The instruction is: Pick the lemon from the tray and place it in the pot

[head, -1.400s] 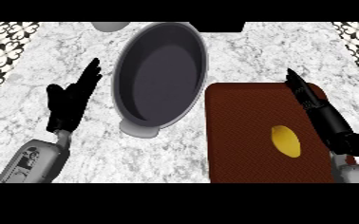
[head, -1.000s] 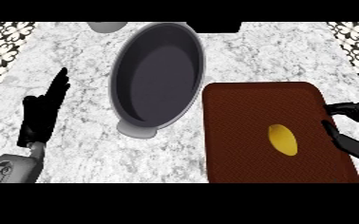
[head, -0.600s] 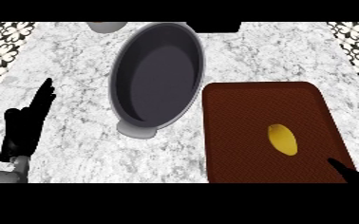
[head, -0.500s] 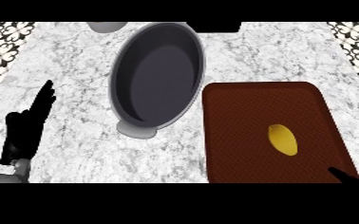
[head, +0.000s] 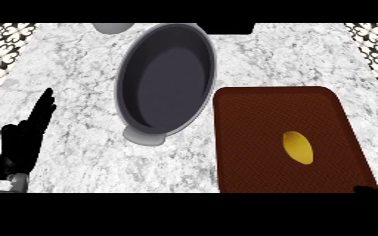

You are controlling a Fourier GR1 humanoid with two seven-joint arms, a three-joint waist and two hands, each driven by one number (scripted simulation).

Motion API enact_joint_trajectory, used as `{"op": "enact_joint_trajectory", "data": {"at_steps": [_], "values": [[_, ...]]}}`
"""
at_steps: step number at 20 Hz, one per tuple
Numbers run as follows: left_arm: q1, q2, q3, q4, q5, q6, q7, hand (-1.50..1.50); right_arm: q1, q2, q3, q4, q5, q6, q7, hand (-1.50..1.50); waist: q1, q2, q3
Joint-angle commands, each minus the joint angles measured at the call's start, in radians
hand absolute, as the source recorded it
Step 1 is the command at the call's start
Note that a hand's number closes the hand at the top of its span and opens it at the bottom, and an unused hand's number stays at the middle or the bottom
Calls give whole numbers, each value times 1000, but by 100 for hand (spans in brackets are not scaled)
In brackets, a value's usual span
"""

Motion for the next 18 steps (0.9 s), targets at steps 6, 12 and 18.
{"op": "enact_joint_trajectory", "data": {"at_steps": [6,12,18], "values": [[22,-24,2,42,-26,-16,-75,0,-43,-171,171,-191,215,126,434,-150,11,4,-2],[16,-1,41,-22,-13,-51,-2,0,-95,-153,253,-270,242,271,618,-150,5,1,1],[-16,-82,25,-19,-86,-26,43,0,-145,-88,272,-325,289,368,731,-150,0,1,2]]}}
